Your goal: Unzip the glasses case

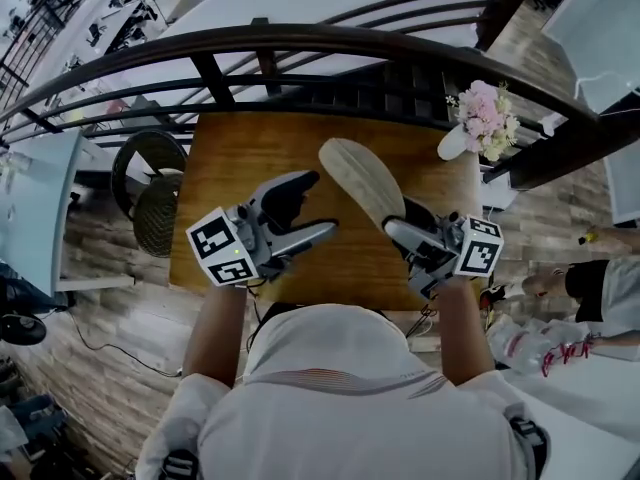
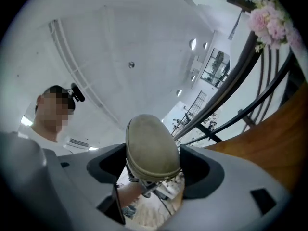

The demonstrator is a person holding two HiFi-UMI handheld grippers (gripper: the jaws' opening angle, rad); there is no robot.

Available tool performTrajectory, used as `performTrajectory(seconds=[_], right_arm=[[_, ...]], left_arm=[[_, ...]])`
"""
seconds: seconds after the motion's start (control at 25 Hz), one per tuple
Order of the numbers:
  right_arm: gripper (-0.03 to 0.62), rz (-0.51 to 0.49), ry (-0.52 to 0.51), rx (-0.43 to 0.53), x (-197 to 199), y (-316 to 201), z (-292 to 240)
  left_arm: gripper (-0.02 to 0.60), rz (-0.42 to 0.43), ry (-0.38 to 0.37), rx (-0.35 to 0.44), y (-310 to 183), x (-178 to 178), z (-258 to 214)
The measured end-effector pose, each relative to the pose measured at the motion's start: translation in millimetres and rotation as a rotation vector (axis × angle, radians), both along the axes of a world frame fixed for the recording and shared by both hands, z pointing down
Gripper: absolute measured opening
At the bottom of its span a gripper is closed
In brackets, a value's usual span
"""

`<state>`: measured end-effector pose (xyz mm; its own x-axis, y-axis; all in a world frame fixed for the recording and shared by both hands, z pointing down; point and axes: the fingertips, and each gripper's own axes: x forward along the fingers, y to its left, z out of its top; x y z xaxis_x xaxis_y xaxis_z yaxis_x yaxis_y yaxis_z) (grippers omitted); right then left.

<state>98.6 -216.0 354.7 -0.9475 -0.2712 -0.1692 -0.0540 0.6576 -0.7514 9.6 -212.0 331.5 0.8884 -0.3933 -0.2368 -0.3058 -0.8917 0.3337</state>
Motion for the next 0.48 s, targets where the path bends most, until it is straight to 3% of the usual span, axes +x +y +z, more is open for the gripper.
performTrajectory(seconds=[0.12, 0.32, 0.48], right_arm=[[0.397, -0.115, -0.108, -0.043, -11.9, 19.4, -13.1], [0.397, -0.365, -0.264, -0.161, -34.8, 53.7, -23.3], [0.397, -0.487, -0.286, -0.233, -51.3, 71.5, -22.0]], left_arm=[[0.319, 0.061, 0.05, 0.024, 8.2, 3.1, -13.0], [0.325, 0.25, 0.124, 0.087, 36.8, 10.1, -34.3], [0.33, 0.351, 0.123, 0.13, 57.4, 20.4, -44.1]])
